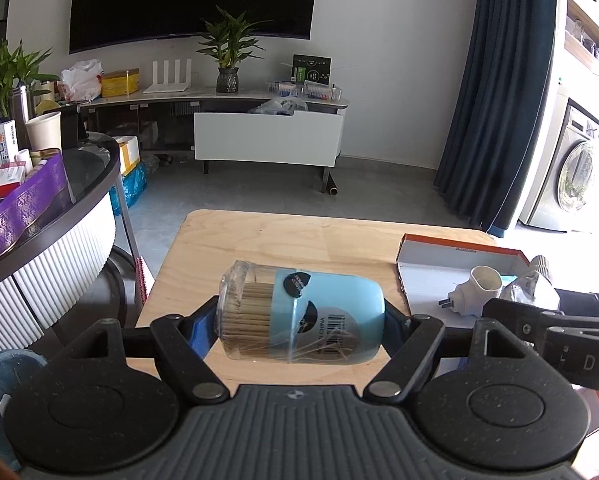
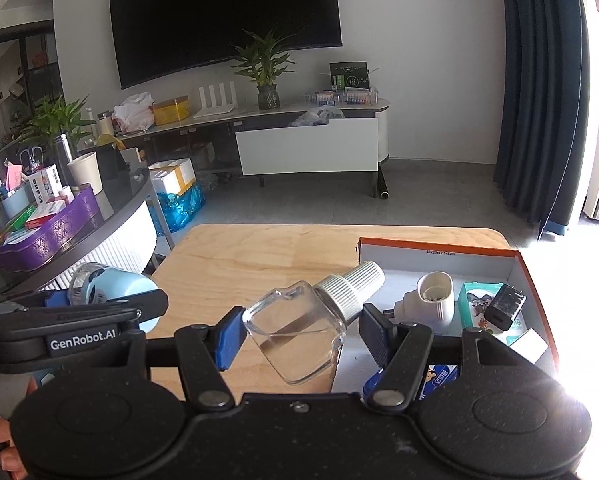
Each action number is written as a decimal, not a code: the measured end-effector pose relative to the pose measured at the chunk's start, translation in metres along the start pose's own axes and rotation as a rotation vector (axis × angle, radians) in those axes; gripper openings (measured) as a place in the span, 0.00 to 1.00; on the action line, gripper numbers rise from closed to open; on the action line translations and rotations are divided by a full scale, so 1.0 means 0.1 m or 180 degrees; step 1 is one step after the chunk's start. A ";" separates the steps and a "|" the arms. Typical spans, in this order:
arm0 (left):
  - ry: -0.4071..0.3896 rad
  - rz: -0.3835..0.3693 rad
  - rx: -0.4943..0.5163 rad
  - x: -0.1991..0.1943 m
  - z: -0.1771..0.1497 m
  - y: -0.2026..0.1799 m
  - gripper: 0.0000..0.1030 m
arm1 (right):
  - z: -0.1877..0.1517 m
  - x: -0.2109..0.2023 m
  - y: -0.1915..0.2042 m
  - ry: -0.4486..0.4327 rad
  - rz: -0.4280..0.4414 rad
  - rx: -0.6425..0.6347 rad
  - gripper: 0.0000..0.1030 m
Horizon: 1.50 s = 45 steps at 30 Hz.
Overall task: Organize rigid objects
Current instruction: 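Carry the toothpick jar and glass bottle with both tools over the tray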
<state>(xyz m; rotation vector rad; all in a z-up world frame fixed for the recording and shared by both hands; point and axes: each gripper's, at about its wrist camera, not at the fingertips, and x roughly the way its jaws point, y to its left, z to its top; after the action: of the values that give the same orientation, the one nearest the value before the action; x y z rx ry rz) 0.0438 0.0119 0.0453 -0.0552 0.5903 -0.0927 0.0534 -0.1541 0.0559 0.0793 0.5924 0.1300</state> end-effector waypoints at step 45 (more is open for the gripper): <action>0.0106 -0.0607 0.0455 0.05 -0.13 -0.78 0.76 | -0.16 -0.52 -0.85 -0.0181 -0.0428 0.0405 0.73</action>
<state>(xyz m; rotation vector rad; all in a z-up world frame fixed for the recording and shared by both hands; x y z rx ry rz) 0.0357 -0.0666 0.0379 0.0292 0.6094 -0.3211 0.0101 -0.2452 0.0621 0.1657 0.5473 -0.0405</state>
